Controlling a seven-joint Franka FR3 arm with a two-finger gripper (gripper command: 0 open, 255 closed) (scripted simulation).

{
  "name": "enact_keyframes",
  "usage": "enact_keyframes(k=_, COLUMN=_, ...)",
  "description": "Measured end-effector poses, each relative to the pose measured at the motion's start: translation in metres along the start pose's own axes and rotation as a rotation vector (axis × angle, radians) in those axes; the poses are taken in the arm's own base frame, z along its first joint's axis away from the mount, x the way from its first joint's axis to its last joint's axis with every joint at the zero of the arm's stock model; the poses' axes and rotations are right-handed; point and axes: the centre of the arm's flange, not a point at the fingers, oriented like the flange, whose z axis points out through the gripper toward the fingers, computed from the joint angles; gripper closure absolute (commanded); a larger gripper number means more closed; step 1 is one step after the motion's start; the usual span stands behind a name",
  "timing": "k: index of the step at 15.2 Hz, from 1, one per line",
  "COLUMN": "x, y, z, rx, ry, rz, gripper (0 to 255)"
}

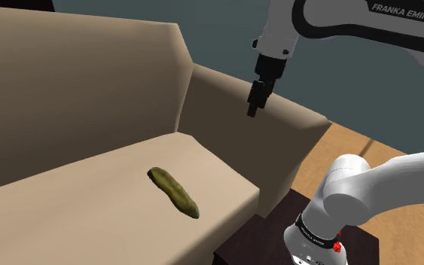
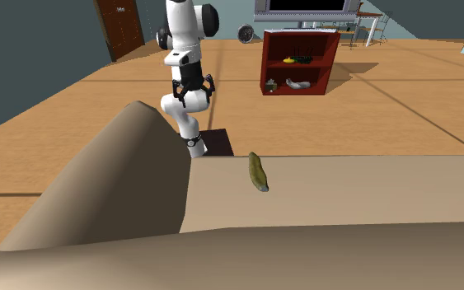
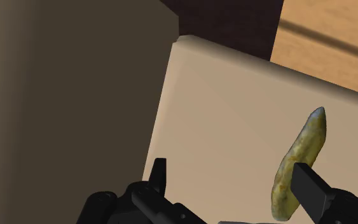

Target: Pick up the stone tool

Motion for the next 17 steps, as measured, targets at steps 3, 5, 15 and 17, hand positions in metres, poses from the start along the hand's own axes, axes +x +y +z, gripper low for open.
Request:
enact_keyframes(k=3, x=0.007, y=-0.009, z=0.012, rx=-0.004, ry=0.005, rz=0.006, gripper=0)
enact_keyframes(k=5, x=0.009, y=-0.025, z=0.031, rx=-0.009, ry=0.016, rz=0.016, gripper=0)
enact_keyframes(k=15, x=0.052, y=-0.108, z=0.121, rx=-0.039, ry=0.073, rz=0.071, gripper=0)
enact_keyframes(k=17, x=0.063, y=-0.126, z=0.139, rx=-0.045, ry=0.085, rz=0.082, gripper=0)
